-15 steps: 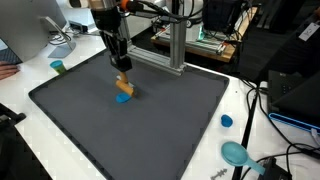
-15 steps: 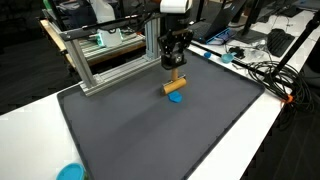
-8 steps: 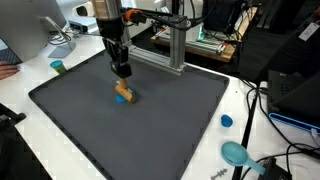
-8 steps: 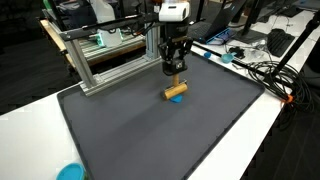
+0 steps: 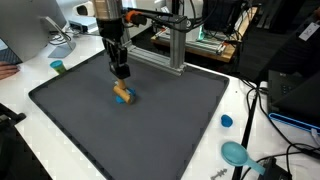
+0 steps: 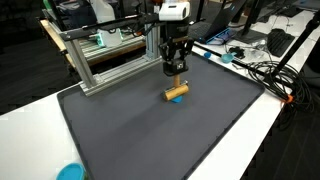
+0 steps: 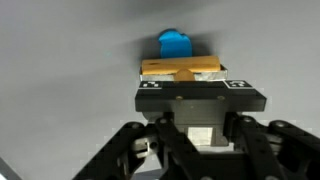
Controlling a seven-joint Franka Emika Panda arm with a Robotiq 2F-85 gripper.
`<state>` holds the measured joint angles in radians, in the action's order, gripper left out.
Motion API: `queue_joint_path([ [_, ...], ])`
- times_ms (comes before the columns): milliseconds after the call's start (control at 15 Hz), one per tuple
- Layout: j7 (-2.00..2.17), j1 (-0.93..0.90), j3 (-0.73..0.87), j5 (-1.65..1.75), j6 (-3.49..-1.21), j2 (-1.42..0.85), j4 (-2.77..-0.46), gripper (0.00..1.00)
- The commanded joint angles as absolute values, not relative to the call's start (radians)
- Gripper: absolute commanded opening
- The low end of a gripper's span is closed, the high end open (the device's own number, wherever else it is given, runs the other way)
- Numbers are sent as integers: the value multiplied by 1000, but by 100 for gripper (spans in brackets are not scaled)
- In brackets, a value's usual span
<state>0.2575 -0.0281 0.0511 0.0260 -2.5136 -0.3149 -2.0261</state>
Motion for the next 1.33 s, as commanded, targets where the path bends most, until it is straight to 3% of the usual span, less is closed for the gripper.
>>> queue_joint_path([
  [0, 286, -36, 64, 41, -2571, -389, -2015, 22],
  [1267, 558, -107, 140, 175, -2659, -409, -1985, 22],
])
